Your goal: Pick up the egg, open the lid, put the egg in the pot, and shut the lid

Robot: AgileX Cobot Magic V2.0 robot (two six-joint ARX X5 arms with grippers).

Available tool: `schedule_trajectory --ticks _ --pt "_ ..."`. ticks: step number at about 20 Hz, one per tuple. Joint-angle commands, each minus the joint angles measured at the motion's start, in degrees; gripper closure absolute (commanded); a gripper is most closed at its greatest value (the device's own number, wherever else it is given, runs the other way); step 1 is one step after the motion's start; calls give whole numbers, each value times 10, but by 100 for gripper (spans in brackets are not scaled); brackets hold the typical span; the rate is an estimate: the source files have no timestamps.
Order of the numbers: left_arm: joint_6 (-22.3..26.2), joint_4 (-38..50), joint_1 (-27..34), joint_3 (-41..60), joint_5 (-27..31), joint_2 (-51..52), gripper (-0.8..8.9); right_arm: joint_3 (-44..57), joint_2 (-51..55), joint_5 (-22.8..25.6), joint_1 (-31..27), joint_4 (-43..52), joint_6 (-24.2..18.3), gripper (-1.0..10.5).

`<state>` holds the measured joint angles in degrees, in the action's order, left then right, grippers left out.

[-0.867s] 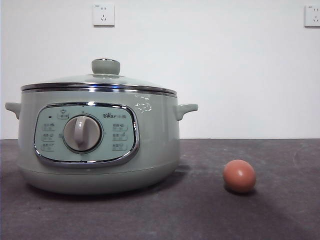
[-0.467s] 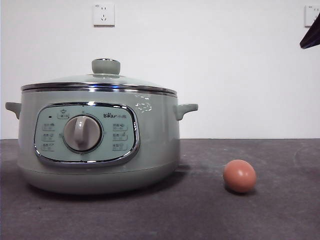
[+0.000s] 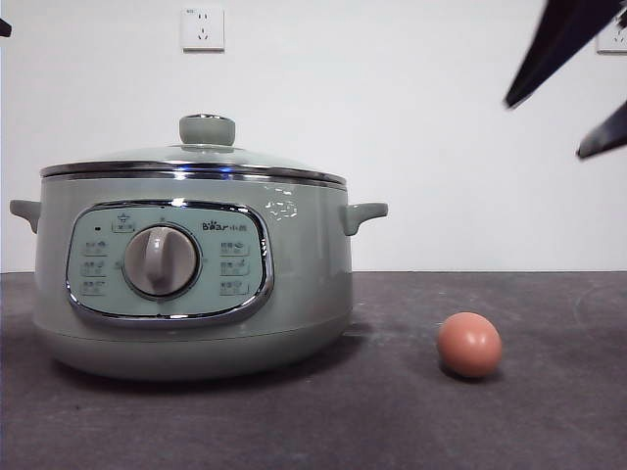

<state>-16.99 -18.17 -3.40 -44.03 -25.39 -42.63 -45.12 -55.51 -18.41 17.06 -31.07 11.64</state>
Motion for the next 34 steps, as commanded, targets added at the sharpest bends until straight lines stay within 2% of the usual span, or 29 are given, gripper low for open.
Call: schedule_trajectory --ticks 1,4,6,12,19,22,25,30,34 --pt "1 5 -1 -13 -5 2 445 -2 -32 65 55 2 21 528" --pt "1 5 -6 -31 -4 2 445 -12 -100 149 115 2 39 529" --pt "1 5 -8 -40 -4 2 445 -23 -153 175 136 8 44 536" --pt "1 5 -8 -41 -4 2 445 -50 -287 174 139 65 59 540" --pt "3 5 -8 -41 -2 2 445 -50 -360 170 139 78 85 553" --pt "3 5 -8 -41 -2 2 445 -50 -361 161 139 78 85 804" --pt "3 5 -8 -41 -2 2 445 -50 -361 149 138 66 85 961" --pt "4 5 -11 -41 -6 -3 445 -50 -351 149 137 61 84 959" --pt "7 9 -52 -41 -6 -24 443 -50 -290 155 137 40 77 959"
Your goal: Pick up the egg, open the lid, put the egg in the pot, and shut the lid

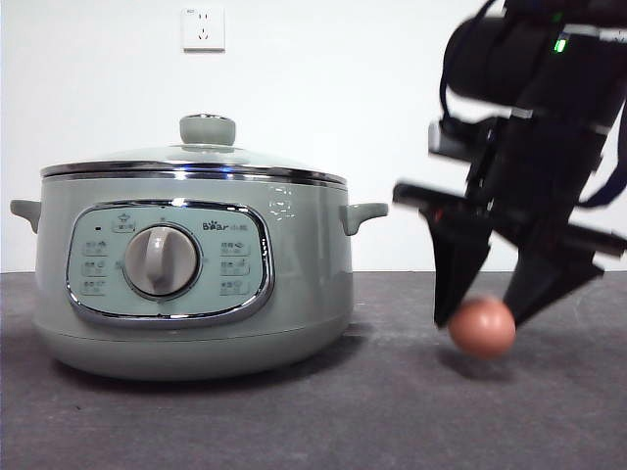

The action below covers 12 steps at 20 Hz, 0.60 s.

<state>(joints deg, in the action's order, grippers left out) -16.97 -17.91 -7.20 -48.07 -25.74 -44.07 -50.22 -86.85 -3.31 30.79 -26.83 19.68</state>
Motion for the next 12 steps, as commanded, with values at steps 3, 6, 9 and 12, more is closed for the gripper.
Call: schedule_trajectory --ticks 3,6,9,12 --pt "7 18 -55 -1 3 -47 438 1 88 7 -7 -20 -16 959" --pt "12 42 -101 -2 43 -88 436 1 145 7 -16 -40 -18 959" --pt "51 40 -151 -30 114 -141 436 1 191 9 -28 -63 -22 959" --pt "97 30 -194 -76 183 -205 436 1 219 35 -36 -78 -25 959"
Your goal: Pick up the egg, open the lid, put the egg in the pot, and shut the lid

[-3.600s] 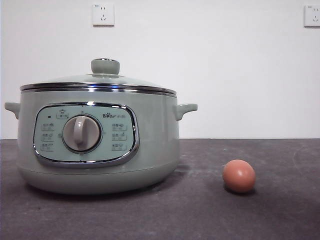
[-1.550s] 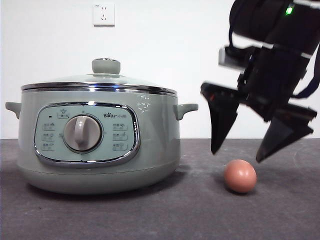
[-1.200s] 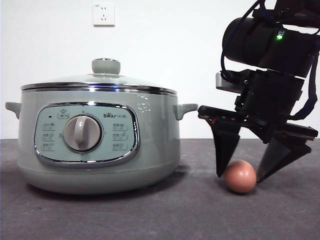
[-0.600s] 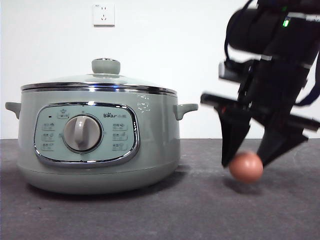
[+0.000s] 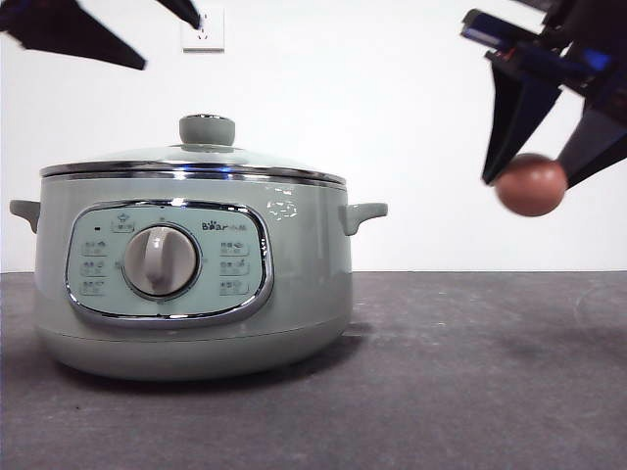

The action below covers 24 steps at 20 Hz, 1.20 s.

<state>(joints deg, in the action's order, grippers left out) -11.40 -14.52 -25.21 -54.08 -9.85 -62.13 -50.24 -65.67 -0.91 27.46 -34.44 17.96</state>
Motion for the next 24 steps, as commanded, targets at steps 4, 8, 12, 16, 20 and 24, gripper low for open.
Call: schedule_trajectory --ticks 4,8,12,16,20,24 --pt "57 -18 -33 -45 55 -108 436 1 21 13 -12 -23 -11 959" --pt "57 -17 -35 -45 68 -149 436 1 23 13 -13 -30 -12 959" --pt "59 -18 -37 -45 68 -151 499 1 23 14 -13 -29 -11 959" --pt "87 -28 -38 -45 67 -151 822 1 23 13 -13 -29 -10 959" --pt "87 -10 -37 -45 68 -145 822 1 23 9 -12 -12 -9 959" --pt "87 15 -38 -55 87 -104 822 -19 23 -35 -11 7 -9 959"
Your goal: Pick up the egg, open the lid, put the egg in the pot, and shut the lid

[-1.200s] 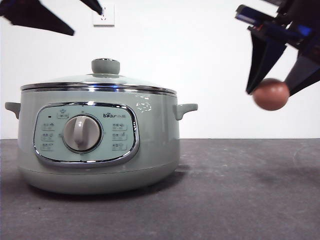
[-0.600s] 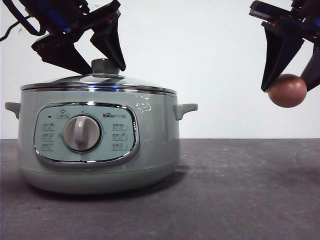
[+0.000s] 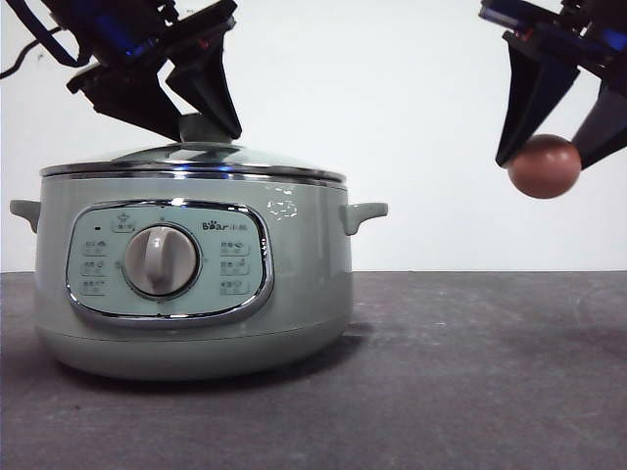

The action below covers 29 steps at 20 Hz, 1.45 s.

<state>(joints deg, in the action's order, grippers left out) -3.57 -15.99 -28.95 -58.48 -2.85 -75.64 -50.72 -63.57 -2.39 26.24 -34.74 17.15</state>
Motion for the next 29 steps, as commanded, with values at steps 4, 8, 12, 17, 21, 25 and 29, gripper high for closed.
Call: schedule_trajectory --ticks 4,8,12,17,21,25,29 --pt "22 26 0 -42 57 97 822 -63 0 -80 10 35 -2 959" --pt "39 10 0 -80 112 178 822 -145 -44 -82 50 35 -23 959" --pt "54 -24 0 -124 148 250 822 -247 -150 -82 103 28 -49 959" --pt "67 -94 0 -150 165 311 822 -411 -343 -82 149 -19 -90 959" --pt "67 -135 0 -150 180 330 822 -532 -484 -80 168 -67 -129 959" --pt "67 -163 0 -150 180 330 822 -566 -559 -70 192 -72 -151 959" --pt "67 -167 0 -150 180 330 822 -566 -598 -22 213 -64 -173 959"
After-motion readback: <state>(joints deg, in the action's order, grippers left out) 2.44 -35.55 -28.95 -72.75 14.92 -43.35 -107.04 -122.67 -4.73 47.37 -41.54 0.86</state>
